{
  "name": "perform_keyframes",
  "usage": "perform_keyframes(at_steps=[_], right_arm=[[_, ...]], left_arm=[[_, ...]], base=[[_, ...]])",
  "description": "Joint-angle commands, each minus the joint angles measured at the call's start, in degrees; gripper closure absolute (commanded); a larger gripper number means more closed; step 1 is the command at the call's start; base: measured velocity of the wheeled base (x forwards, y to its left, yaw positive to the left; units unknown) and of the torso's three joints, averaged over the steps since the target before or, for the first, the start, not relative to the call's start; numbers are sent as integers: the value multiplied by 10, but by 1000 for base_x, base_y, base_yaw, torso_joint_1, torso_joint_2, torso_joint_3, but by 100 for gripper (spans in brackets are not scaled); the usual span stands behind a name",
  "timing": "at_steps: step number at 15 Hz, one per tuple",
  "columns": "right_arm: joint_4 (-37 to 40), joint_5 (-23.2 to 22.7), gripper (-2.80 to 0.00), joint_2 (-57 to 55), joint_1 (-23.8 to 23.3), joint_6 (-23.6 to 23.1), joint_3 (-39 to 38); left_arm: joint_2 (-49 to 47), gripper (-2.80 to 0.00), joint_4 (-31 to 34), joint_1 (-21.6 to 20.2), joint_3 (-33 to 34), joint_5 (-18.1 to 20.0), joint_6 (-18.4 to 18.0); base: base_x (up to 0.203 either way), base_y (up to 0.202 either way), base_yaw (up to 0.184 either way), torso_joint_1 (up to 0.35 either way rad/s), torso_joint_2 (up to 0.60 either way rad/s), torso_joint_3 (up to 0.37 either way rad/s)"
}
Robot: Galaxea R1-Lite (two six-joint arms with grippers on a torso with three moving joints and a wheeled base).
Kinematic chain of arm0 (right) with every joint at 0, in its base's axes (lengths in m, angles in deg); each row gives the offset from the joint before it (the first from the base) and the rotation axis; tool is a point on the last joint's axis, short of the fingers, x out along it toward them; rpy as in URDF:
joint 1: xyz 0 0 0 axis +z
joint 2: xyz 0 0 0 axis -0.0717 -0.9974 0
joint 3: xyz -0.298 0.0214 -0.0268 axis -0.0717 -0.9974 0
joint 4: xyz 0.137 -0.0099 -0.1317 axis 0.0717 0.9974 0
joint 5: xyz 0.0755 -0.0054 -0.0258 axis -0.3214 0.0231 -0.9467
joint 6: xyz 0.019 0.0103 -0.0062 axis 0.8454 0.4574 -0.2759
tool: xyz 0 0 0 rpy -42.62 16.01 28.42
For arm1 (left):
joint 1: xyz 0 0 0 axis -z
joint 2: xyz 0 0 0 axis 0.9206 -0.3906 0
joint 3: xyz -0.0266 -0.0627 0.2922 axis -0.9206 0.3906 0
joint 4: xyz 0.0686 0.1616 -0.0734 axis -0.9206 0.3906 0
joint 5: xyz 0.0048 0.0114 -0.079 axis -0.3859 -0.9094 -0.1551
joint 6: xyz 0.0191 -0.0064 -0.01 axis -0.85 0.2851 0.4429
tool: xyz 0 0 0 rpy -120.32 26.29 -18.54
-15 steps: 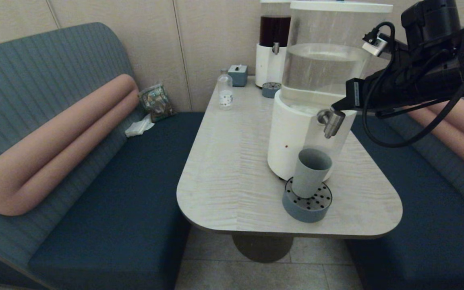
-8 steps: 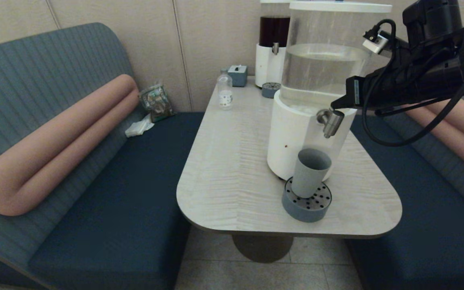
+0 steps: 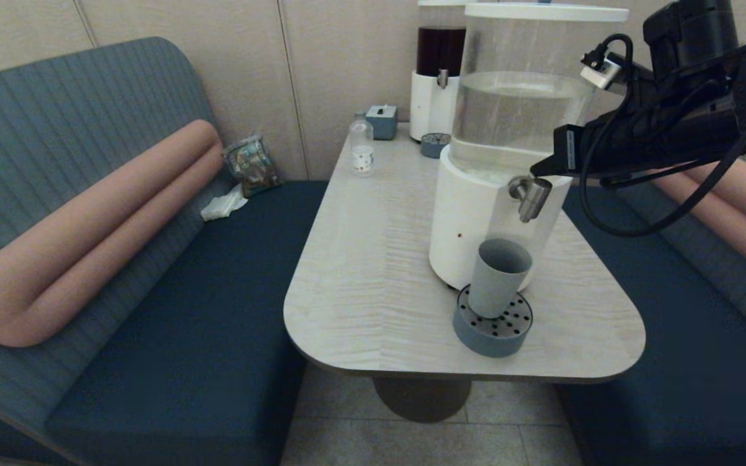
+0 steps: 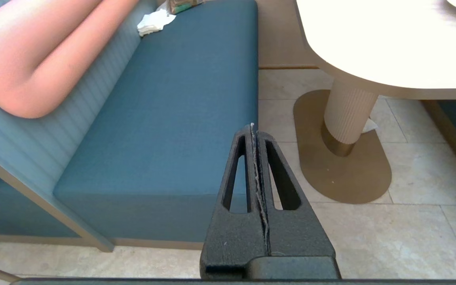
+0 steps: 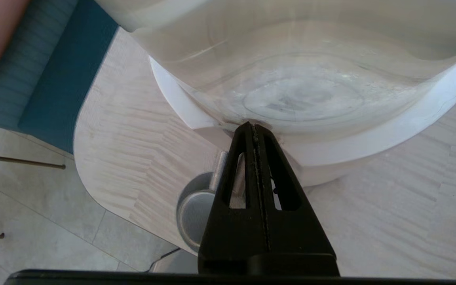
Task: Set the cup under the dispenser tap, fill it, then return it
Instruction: Turn on the faucet
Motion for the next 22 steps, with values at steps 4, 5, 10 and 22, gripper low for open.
perform_keyframes(at_steps=[4, 5, 10, 22], right_arm=[[-1, -1, 0, -9, 5, 0, 1], [-6, -1, 0, -9, 5, 0, 1], [-14, 1, 0, -9, 16, 0, 1], [-14, 0, 0, -12, 24, -1, 2]], left_arm=[[-1, 0, 0, 0, 1, 0, 0], [-1, 0, 0, -1, 1, 0, 0], [-1, 0, 0, 0, 1, 0, 0], [-1, 0, 0, 0, 1, 0, 0]], base=[[0, 0, 0, 0, 0, 0], [0, 0, 0, 0, 0, 0], [0, 0, 0, 0, 0, 0], [0, 0, 0, 0, 0, 0]])
